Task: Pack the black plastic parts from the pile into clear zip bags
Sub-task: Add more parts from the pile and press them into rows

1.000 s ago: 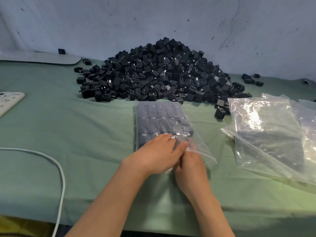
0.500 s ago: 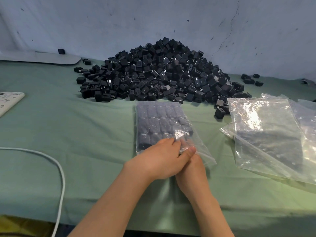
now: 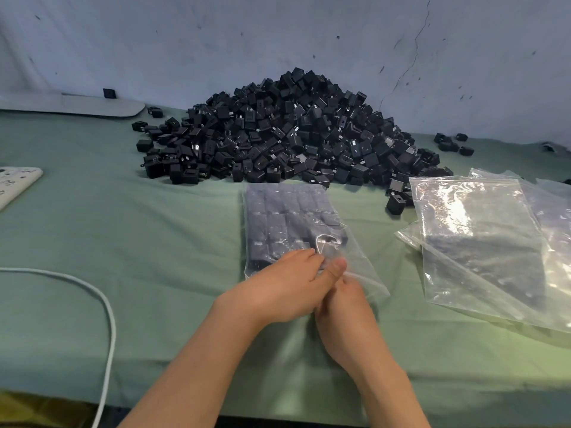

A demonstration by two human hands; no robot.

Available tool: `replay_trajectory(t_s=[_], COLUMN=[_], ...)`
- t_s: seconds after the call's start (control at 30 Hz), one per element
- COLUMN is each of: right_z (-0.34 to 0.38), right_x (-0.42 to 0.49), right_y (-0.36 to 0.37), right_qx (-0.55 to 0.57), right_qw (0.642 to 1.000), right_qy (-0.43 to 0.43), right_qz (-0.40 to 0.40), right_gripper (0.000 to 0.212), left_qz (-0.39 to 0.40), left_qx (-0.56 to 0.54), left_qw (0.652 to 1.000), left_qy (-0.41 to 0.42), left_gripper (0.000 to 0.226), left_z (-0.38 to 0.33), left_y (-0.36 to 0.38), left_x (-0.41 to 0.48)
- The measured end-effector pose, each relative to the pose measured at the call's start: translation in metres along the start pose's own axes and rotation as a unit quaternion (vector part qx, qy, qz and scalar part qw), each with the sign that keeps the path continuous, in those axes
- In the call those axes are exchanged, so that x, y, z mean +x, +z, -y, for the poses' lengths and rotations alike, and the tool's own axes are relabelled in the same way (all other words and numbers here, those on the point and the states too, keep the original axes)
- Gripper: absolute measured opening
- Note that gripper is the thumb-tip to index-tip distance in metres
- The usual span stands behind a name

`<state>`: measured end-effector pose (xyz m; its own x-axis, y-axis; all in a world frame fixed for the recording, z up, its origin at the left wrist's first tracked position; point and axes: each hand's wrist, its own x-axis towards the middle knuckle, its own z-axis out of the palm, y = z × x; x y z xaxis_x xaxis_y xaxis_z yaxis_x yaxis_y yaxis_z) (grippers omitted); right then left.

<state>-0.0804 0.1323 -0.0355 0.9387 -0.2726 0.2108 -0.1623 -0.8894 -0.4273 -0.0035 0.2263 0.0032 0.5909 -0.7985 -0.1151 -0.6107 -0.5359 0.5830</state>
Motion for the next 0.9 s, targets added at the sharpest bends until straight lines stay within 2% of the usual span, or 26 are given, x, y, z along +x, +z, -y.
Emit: replay_trajectory(t_s=[0.07,0.17,0.3,0.37,0.43,0.57,0.63,0.73,0.9], right_z=[0.001,0.009,0.005,0.000,-0.006,-0.016,-0.018,-0.021,-0.023], right_x=[-0.014,-0.025,0.001,0.021,0.035,0.045,0.046,0.046,0.050], right_y=[-0.019,-0.060,-0.070,-0.054,-0.034,-0.013,-0.011,-0.009,-0.012], right_qx=[-0.021,0.045,0.131,0.117,0.099,0.080,0.080,0.079,0.063], right_qw=[0.999,0.998,0.985,0.982,0.985,0.985,0.985,0.986,0.992], right_qy=[-0.008,-0.002,0.065,0.091,0.101,0.103,0.100,0.096,0.098], right_qz=[0.036,0.054,-0.096,-0.116,-0.096,-0.112,-0.116,-0.107,-0.053], right_gripper=[0.033,0.028,0.023,0.021,0.022,0.021,0.020,0.026,0.039], left_qz=[-0.007,0.013,0.021,0.011,-0.019,-0.174,-0.231,-0.237,-0.218], left_qx=[-0.015,0.016,0.095,0.094,0.065,-0.027,0.004,0.077,0.109], left_qw=[1.000,0.999,0.995,0.995,0.997,0.984,0.973,0.968,0.969], left_qy=[0.023,0.040,0.035,0.030,0.029,0.018,-0.002,-0.029,-0.032], left_gripper=[0.070,0.069,0.045,0.034,0.027,0.023,0.024,0.027,0.027], left_z=[0.002,0.001,-0.002,-0.002,0.001,0.009,0.015,0.021,0.024], left_y=[-0.004,-0.004,-0.001,-0.001,-0.002,-0.008,-0.008,-0.005,-0.002], left_x=[-0.002,-0.005,-0.005,-0.007,-0.007,0.001,0.008,0.018,0.025])
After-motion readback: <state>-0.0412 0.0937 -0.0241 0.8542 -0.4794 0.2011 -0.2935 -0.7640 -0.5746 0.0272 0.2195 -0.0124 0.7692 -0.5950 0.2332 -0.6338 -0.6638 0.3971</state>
